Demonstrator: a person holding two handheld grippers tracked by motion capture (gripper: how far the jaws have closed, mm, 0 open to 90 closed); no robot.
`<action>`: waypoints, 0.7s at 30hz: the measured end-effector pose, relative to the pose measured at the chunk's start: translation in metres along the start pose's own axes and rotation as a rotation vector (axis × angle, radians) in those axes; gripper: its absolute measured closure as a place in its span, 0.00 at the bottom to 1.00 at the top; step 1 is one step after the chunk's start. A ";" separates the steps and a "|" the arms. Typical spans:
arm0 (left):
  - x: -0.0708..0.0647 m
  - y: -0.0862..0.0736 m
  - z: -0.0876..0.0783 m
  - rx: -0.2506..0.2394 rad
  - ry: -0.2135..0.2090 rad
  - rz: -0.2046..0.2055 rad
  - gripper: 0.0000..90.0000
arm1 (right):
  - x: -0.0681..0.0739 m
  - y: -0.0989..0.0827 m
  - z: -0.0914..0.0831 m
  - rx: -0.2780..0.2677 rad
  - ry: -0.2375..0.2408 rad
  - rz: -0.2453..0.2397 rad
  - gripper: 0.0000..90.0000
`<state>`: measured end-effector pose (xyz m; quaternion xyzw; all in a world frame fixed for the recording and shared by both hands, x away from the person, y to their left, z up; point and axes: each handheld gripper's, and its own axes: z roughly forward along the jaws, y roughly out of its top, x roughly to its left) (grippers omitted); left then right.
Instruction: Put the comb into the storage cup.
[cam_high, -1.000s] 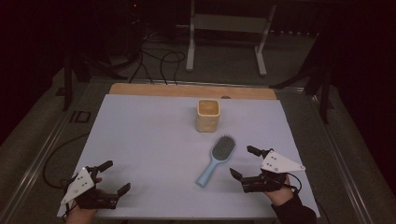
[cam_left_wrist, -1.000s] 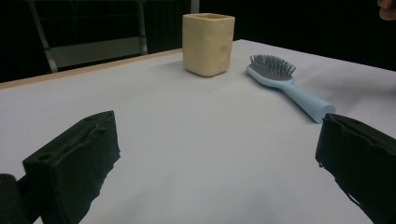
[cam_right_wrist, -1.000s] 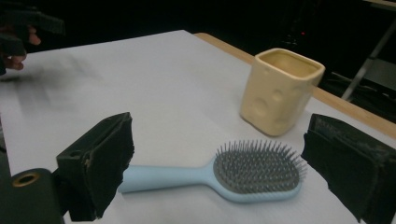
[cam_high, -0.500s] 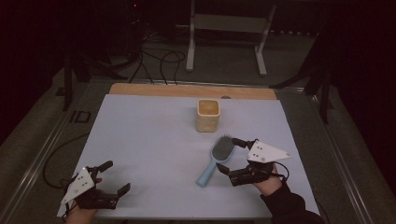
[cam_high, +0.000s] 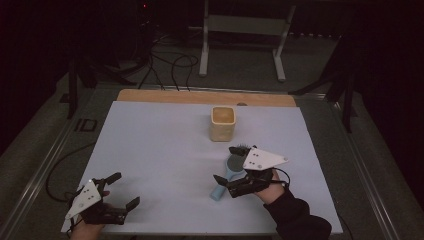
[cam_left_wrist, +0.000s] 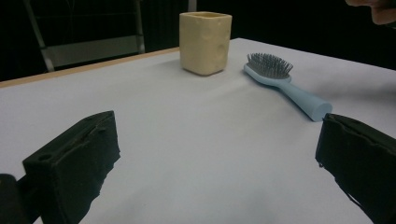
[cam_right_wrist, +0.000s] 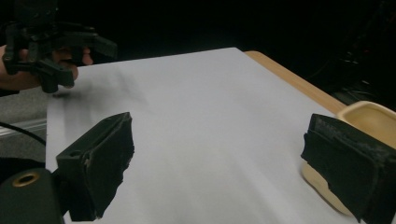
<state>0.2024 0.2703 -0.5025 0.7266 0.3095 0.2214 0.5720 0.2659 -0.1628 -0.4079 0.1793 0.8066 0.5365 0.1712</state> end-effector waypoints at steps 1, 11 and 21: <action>0.000 0.000 0.000 0.002 0.001 0.003 0.00 | 0.001 0.000 0.002 -0.002 0.010 0.003 0.09; 0.000 0.000 0.000 0.002 0.002 0.005 0.00 | 0.008 -0.010 0.028 0.035 0.066 0.006 0.10; 0.000 0.000 0.000 0.003 0.000 0.005 0.00 | 0.010 -0.028 0.050 0.087 0.095 0.036 0.14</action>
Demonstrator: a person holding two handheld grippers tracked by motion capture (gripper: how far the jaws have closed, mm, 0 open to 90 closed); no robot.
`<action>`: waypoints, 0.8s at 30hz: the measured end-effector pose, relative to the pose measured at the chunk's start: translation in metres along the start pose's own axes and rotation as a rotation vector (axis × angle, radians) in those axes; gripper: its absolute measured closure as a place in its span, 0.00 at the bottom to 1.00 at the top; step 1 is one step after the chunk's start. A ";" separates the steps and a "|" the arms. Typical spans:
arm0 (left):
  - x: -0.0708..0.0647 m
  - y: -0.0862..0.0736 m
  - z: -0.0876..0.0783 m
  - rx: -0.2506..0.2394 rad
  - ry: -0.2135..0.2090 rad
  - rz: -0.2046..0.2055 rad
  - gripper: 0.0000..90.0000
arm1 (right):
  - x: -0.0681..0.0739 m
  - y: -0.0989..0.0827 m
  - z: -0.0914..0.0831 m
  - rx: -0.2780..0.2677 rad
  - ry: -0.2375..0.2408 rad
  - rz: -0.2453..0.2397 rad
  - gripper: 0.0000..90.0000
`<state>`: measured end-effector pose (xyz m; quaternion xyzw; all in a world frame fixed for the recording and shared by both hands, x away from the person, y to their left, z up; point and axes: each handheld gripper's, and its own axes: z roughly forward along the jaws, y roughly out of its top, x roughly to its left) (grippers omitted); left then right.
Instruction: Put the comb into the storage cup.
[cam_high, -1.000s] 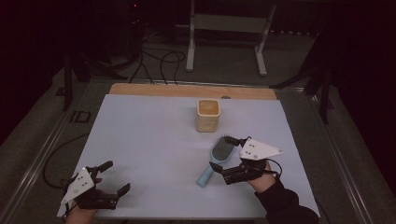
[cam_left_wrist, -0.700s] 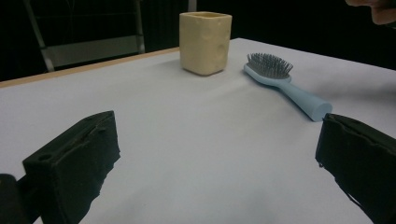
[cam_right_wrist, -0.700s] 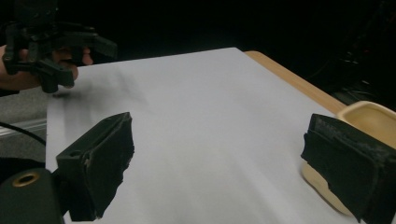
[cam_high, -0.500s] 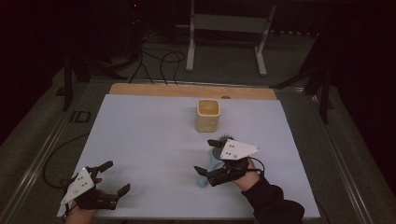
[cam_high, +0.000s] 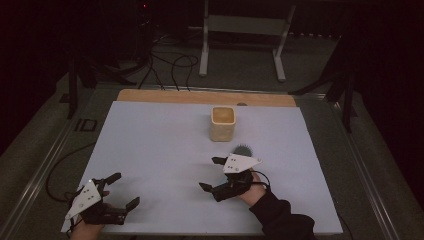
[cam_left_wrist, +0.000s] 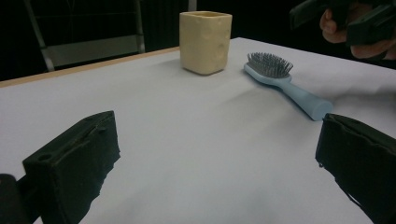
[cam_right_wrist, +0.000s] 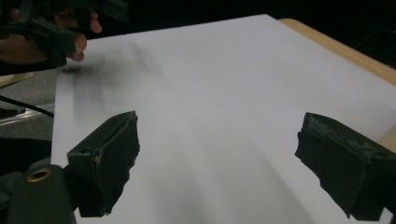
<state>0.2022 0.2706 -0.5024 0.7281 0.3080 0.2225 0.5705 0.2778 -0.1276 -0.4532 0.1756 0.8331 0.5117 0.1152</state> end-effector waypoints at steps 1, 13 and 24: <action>0.000 0.000 0.000 -0.002 -0.001 0.000 0.00 | 0.000 0.000 0.000 0.000 0.000 0.000 0.14; 0.000 0.000 0.000 0.001 0.000 0.001 0.00 | -0.004 -0.022 0.024 0.098 -0.015 0.049 0.33; 0.000 0.000 0.000 0.003 -0.002 -0.001 0.00 | -0.003 -0.026 0.031 0.231 -0.070 0.029 1.00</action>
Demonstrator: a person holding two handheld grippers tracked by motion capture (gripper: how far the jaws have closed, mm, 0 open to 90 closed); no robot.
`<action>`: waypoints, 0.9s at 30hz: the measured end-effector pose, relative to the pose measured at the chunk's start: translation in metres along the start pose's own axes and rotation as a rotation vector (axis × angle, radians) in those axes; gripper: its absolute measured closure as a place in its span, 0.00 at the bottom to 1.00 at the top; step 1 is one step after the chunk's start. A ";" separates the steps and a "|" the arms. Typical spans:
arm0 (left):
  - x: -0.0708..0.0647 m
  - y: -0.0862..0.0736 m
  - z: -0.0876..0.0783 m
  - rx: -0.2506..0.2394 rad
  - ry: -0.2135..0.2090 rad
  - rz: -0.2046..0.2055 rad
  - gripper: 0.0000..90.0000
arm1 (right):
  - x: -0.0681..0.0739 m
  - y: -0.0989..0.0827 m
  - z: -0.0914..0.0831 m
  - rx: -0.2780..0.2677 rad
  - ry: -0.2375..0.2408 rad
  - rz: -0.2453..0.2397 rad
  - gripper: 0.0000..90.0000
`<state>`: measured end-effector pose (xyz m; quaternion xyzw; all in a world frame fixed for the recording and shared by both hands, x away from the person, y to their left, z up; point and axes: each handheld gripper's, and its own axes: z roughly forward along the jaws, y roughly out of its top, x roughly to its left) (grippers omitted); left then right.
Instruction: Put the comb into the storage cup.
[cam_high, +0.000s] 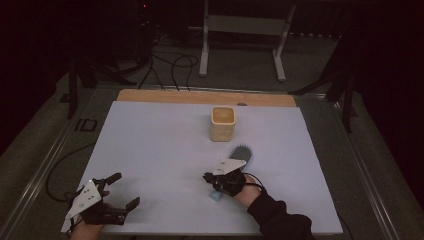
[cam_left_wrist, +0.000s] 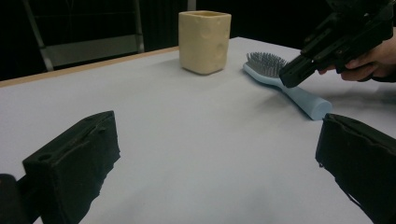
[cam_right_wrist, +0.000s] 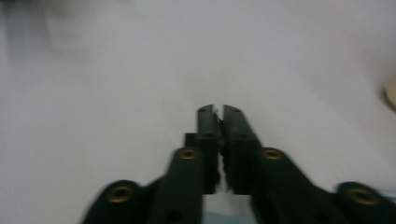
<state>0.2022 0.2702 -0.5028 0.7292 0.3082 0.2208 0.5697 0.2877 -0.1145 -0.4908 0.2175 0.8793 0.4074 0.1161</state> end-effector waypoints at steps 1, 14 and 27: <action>0.000 0.000 0.000 0.000 0.000 0.000 0.00 | 0.000 0.000 0.000 0.008 0.005 0.003 1.00; 0.000 0.000 0.000 0.002 -0.001 -0.001 0.00 | 0.005 -0.008 0.005 0.107 0.037 -0.037 1.00; 0.000 0.000 0.000 0.000 -0.003 -0.002 0.00 | 0.009 -0.021 -0.005 0.145 0.038 -0.018 1.00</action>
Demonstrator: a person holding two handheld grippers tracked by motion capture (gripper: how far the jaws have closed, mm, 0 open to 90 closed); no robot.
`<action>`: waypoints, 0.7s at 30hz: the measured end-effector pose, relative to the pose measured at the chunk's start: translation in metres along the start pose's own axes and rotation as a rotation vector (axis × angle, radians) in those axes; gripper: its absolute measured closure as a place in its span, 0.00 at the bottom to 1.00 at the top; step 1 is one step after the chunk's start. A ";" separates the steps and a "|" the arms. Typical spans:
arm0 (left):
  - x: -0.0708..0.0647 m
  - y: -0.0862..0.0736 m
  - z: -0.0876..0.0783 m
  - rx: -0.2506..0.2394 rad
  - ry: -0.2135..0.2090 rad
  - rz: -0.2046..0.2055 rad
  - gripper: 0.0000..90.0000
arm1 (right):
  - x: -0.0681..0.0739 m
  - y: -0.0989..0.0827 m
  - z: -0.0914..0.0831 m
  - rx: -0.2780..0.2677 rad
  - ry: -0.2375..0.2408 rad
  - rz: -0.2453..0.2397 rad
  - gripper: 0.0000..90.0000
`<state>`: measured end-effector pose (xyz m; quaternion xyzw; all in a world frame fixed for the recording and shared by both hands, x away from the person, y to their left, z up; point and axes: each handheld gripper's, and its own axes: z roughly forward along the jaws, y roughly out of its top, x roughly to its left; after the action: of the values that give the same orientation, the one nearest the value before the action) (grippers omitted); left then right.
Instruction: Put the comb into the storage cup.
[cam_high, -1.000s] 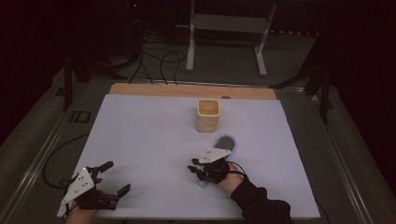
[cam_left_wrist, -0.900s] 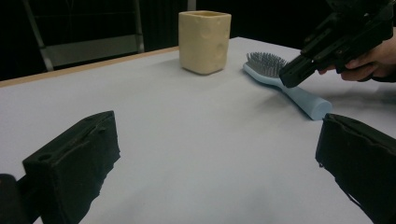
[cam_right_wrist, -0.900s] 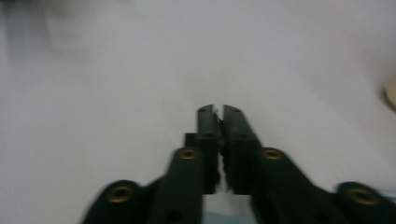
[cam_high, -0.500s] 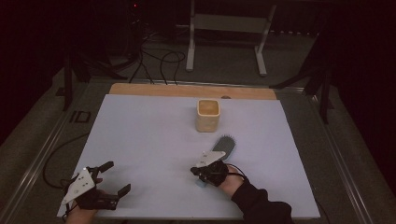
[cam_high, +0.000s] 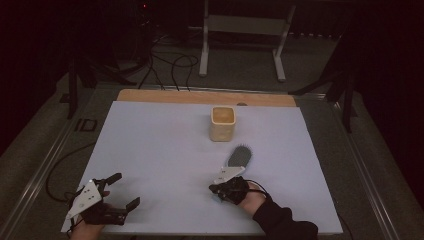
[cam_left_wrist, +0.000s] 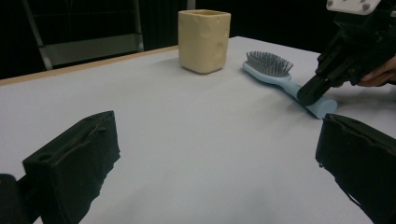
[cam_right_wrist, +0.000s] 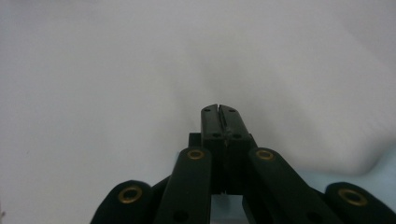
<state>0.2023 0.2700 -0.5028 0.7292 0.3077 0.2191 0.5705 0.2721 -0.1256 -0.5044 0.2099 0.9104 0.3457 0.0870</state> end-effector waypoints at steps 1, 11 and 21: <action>0.000 0.000 0.000 -0.002 0.000 -0.001 0.00 | 0.000 -0.002 -0.001 0.002 0.001 -0.001 1.00; 0.000 0.000 0.001 0.002 0.000 0.000 0.00 | 0.004 -0.024 -0.023 0.034 -0.005 0.018 1.00; 0.000 0.000 0.000 0.001 0.003 0.001 0.00 | 0.001 -0.050 -0.046 0.062 -0.035 0.078 1.00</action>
<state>0.2023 0.2697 -0.5027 0.7293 0.3083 0.2205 0.5697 0.2410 -0.1862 -0.5036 0.2537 0.9102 0.3167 0.0828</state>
